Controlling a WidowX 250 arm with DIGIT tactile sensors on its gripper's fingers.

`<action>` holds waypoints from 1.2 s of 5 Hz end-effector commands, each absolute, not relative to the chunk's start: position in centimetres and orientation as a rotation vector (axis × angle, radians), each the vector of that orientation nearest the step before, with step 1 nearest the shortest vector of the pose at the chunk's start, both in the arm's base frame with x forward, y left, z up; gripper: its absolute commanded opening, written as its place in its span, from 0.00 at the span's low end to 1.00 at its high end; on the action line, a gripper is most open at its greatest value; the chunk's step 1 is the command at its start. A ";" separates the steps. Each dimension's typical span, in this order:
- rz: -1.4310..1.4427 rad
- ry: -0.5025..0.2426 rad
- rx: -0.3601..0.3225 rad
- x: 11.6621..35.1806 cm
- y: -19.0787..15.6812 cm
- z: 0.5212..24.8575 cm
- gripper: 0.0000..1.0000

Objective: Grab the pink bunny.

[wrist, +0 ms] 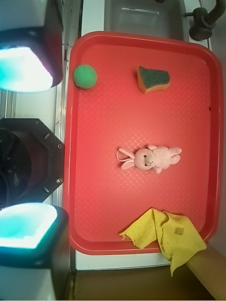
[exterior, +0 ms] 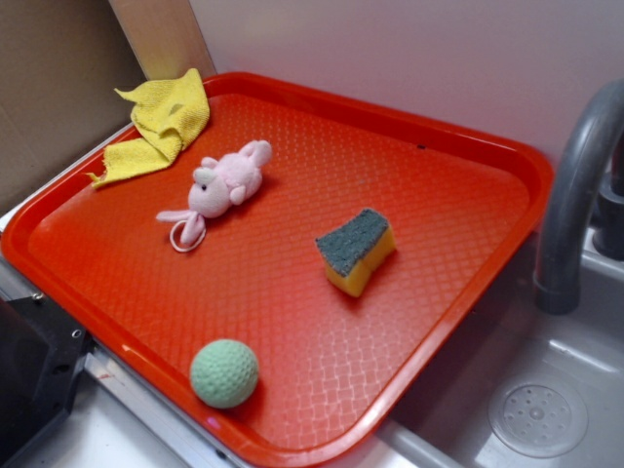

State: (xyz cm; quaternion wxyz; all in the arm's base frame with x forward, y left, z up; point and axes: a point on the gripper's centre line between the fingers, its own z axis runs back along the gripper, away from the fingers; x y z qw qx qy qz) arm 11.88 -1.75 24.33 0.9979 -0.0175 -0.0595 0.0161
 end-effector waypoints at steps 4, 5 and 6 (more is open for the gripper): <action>-0.059 -0.186 0.056 23.6 1.7 12.2 1.00; -0.138 -0.169 0.075 24.3 1.9 8.6 1.00; -0.145 -0.138 0.005 24.1 1.2 6.0 1.00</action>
